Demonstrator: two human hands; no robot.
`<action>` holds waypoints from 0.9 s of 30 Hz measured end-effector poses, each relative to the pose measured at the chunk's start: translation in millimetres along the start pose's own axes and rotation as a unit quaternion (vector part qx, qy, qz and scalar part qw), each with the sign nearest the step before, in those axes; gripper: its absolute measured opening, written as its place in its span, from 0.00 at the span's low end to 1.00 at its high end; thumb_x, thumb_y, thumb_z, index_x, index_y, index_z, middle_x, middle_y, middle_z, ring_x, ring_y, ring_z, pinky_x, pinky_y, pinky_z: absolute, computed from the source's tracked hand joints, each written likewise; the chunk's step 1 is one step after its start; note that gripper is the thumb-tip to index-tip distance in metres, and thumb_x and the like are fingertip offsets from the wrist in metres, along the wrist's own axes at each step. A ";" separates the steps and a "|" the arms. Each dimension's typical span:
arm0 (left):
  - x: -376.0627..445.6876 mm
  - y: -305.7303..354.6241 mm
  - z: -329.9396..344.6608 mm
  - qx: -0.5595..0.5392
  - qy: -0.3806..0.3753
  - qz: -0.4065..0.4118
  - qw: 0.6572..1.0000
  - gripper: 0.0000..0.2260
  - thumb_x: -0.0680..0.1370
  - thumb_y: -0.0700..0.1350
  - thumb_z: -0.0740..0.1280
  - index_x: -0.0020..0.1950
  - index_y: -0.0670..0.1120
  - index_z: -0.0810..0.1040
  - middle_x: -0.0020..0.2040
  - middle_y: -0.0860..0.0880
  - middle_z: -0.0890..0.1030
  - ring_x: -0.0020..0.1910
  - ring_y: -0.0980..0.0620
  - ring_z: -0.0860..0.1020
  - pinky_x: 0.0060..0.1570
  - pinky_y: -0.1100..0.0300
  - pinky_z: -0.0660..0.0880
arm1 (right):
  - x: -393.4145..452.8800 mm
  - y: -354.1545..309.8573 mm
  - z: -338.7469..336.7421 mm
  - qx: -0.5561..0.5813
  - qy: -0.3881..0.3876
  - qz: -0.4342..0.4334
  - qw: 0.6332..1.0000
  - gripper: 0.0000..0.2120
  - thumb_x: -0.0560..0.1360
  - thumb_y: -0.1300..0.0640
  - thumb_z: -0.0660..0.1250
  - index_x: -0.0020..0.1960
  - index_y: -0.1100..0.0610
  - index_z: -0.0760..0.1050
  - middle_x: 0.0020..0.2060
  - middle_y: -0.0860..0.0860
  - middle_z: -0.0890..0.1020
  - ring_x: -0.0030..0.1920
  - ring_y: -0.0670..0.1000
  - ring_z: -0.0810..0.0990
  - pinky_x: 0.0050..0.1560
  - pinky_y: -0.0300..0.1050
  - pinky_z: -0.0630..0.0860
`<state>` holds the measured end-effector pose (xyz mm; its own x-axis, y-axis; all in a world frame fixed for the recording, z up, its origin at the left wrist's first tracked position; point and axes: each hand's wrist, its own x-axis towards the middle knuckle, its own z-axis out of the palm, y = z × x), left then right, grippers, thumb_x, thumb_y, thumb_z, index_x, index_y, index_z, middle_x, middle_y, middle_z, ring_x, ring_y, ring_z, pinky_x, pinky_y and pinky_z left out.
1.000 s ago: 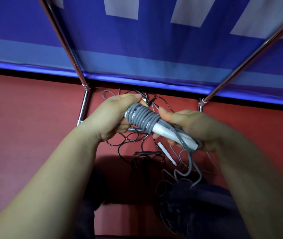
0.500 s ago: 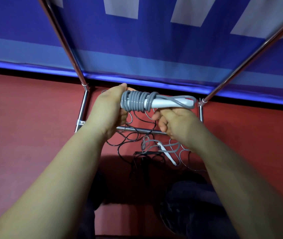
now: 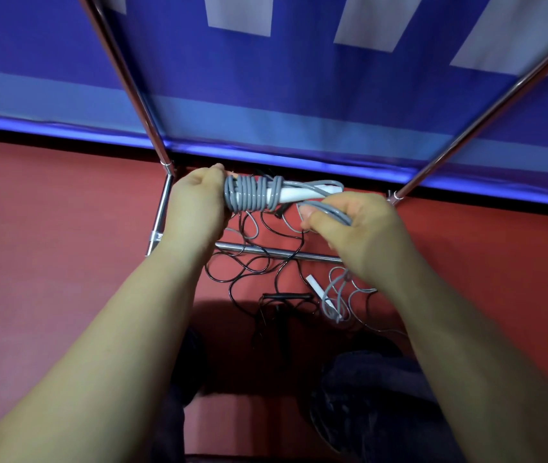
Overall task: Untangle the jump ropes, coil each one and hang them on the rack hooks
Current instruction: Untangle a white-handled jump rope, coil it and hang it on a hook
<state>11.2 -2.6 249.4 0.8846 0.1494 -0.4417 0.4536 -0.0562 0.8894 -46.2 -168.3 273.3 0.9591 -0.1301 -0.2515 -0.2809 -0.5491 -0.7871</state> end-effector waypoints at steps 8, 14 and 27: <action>-5.1 -6.3 -3.3 0.135 -0.185 -0.004 0.973 0.13 0.80 0.44 0.60 0.35 0.46 0.71 0.19 0.54 0.63 0.17 0.56 0.58 0.20 0.69 0.54 | -2.0 1.4 -2.0 -0.017 -0.030 -0.049 0.998 0.12 0.60 0.49 0.78 0.32 0.53 0.76 0.25 0.43 0.74 0.27 0.44 0.70 0.30 0.36 0.68; -8.2 -4.6 -7.9 0.075 -0.284 -0.018 0.956 0.14 0.80 0.44 0.58 0.36 0.46 0.76 0.21 0.51 0.62 0.18 0.56 0.56 0.21 0.71 0.52 | -4.0 -2.9 -16.5 -0.018 -0.200 0.066 0.977 0.23 0.61 0.37 0.70 0.37 0.58 0.80 0.29 0.50 0.78 0.29 0.45 0.74 0.34 0.38 0.70; -8.0 3.6 1.9 -0.161 -0.249 -0.099 0.950 0.18 0.81 0.49 0.54 0.33 0.48 0.73 0.17 0.54 0.57 0.14 0.60 0.54 0.17 0.72 0.51 | 1.4 -9.4 -8.9 0.347 -0.122 0.107 0.924 0.15 0.77 0.51 0.59 0.34 0.55 0.74 0.21 0.51 0.75 0.17 0.42 0.59 0.19 0.32 0.54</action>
<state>6.0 -5.8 255.8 0.7637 -0.3635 -0.5335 0.6302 0.2405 0.7382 -41.8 -170.7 285.4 0.8664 0.0626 -0.4954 -0.4991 0.1409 -0.8550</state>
